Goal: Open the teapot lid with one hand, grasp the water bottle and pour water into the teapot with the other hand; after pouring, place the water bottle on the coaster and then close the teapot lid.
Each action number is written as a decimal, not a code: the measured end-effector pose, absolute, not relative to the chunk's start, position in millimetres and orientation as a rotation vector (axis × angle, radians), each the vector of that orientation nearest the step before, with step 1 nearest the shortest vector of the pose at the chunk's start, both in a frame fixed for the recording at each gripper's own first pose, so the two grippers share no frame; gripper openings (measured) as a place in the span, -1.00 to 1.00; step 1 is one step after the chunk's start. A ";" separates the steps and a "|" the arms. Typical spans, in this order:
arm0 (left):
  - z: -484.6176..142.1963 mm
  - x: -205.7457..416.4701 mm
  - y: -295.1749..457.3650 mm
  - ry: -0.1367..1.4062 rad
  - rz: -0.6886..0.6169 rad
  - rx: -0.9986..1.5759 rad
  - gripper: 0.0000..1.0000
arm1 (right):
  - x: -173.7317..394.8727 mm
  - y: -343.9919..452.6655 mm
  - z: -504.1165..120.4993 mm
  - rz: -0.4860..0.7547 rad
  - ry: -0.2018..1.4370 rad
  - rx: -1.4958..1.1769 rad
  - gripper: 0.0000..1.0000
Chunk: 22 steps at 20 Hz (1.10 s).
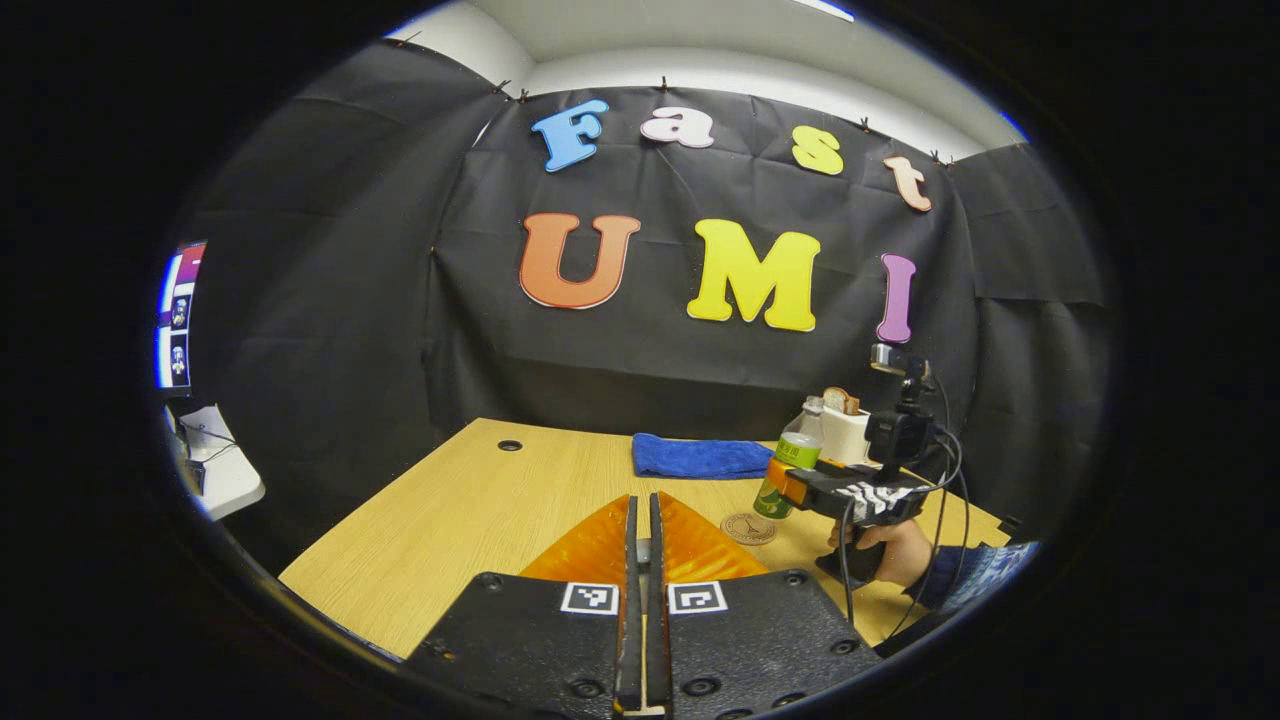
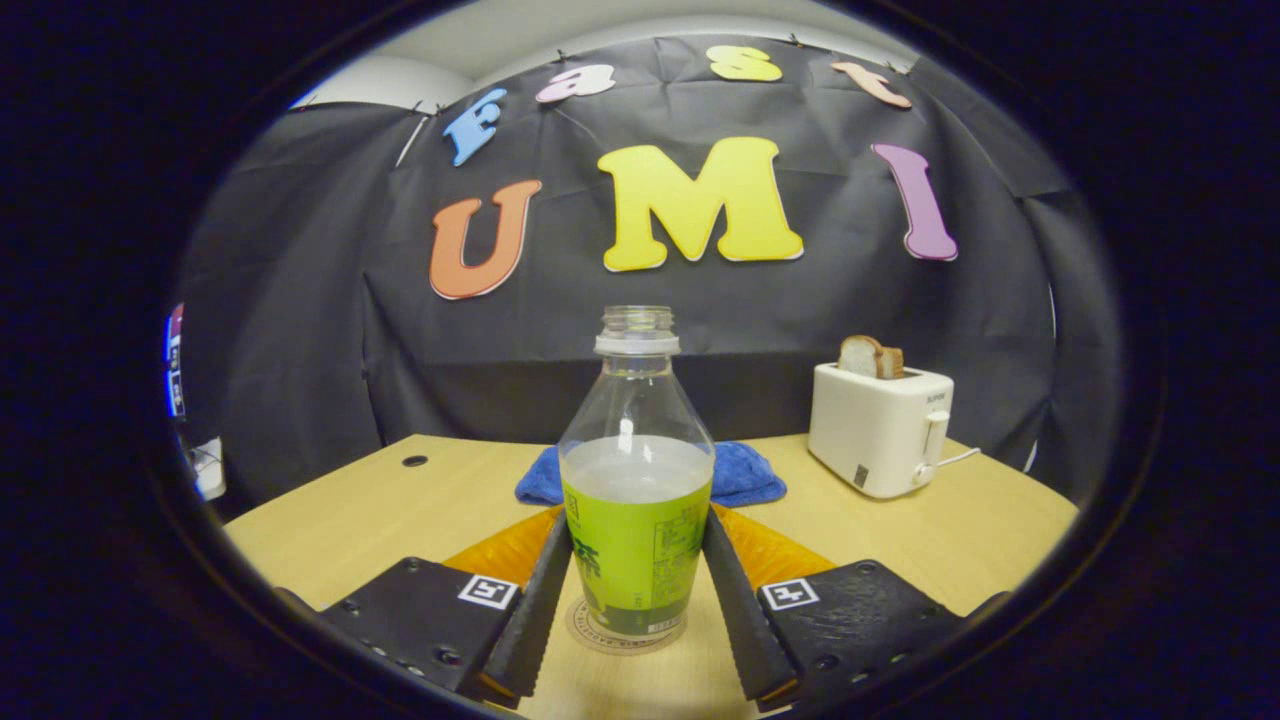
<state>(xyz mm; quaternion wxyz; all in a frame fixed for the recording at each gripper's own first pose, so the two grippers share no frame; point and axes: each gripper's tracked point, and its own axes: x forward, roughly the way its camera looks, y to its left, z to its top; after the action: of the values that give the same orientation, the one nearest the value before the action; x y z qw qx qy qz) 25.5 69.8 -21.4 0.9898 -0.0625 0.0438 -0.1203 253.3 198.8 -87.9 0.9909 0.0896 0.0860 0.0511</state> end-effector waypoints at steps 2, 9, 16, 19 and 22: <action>-29.1 29.9 68.9 0.110 -0.239 -0.130 -0.92 | 263.5 206.6 -102.4 0.110 0.195 0.168 0.48; -31.3 34.2 66.8 0.119 -0.227 -0.109 -0.92 | 267.8 210.7 -108.0 0.103 0.185 0.109 0.48; -22.9 48.9 37.2 0.040 -0.278 -0.131 -0.90 | 254.2 204.5 -100.8 0.157 0.163 0.128 0.94; -28.2 61.2 21.4 0.008 -0.305 -0.149 -0.89 | 240.4 187.7 -95.9 0.146 0.128 0.146 0.96; -29.4 75.0 6.3 -0.071 -0.326 -0.128 -0.89 | 216.2 168.8 -106.8 0.133 0.131 0.170 0.96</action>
<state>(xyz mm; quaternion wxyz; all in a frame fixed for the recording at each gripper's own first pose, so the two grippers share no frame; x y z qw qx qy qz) 75.0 6.3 -29.4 0.9841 -0.0638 -0.0351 -0.1621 216.2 168.8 -106.8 0.9921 0.0847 0.0652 0.0662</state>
